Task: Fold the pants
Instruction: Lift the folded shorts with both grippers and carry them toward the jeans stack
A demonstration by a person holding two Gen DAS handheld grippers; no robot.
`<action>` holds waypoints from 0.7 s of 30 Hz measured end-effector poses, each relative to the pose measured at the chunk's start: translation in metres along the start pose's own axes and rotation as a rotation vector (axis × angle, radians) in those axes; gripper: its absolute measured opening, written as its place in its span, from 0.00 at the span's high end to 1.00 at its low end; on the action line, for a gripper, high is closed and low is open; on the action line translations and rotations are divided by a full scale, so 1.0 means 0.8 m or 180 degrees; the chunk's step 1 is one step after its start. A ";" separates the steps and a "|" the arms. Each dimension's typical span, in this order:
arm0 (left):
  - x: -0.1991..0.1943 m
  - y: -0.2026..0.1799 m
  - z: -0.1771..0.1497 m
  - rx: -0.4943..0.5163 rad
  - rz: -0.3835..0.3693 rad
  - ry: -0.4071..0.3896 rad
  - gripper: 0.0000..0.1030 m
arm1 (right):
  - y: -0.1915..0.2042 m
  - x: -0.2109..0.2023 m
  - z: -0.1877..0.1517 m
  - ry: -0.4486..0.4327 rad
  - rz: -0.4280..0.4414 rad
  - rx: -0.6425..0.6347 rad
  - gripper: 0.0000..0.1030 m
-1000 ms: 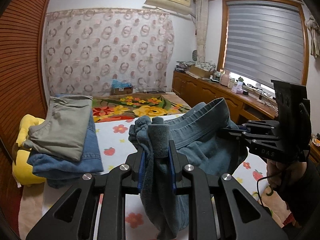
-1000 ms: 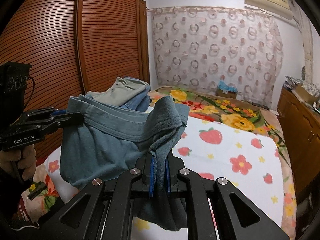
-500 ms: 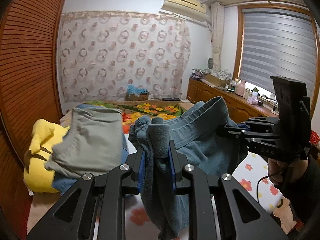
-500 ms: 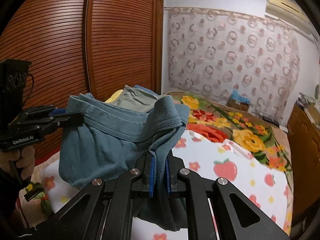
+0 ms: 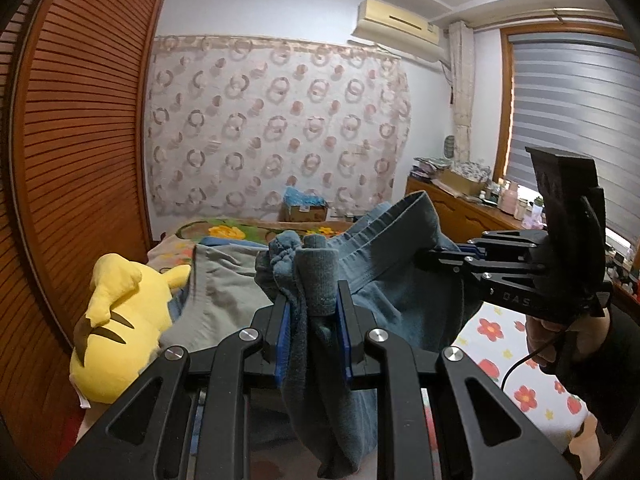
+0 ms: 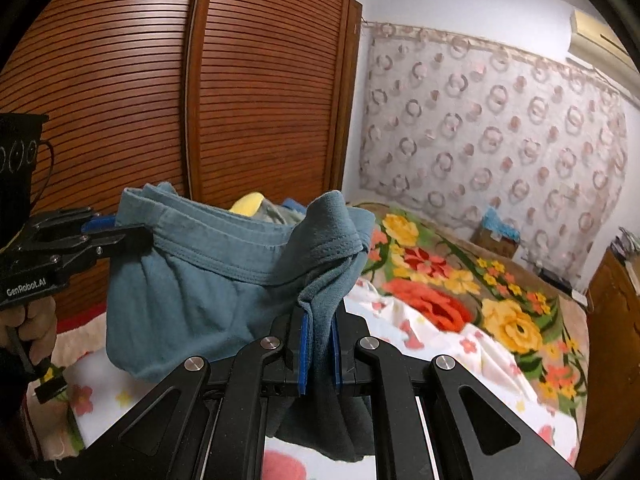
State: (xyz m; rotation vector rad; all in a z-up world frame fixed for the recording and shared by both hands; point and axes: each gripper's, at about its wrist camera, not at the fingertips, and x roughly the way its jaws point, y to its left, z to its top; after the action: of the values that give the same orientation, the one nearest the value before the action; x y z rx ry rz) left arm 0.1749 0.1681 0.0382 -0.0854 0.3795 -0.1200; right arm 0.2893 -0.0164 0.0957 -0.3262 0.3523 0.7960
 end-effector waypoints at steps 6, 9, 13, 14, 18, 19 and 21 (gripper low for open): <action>0.014 0.026 0.004 -0.0164 0.0172 -0.0067 0.79 | -0.010 0.038 0.015 -0.0077 0.0048 -0.0083 0.91; 0.020 0.036 0.000 -0.0265 0.0231 -0.0082 0.79 | -0.014 0.059 0.024 -0.0093 0.0086 -0.0141 0.91; 0.024 0.052 -0.015 -0.0485 0.0347 -0.0131 0.79 | -0.016 0.090 0.035 -0.0083 0.0153 -0.0302 0.91; 0.023 0.054 -0.019 -0.0529 0.0366 -0.0152 0.79 | -0.016 0.099 0.039 -0.0076 0.0174 -0.0339 0.91; 0.020 0.058 -0.025 -0.0604 0.0459 -0.0213 0.79 | -0.019 0.131 0.046 -0.0023 0.0259 -0.0460 0.91; 0.020 0.058 -0.026 -0.0614 0.0482 -0.0206 0.79 | -0.021 0.135 0.046 -0.0018 0.0278 -0.0475 0.91; 0.024 0.056 -0.023 -0.0600 0.0569 -0.0164 0.79 | -0.023 0.145 0.048 -0.0010 0.0325 -0.0491 0.91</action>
State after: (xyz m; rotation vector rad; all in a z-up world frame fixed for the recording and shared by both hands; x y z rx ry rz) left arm 0.1901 0.2089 0.0098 -0.2396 0.3447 0.0948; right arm 0.3850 0.0604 0.0839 -0.4540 0.3070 0.9264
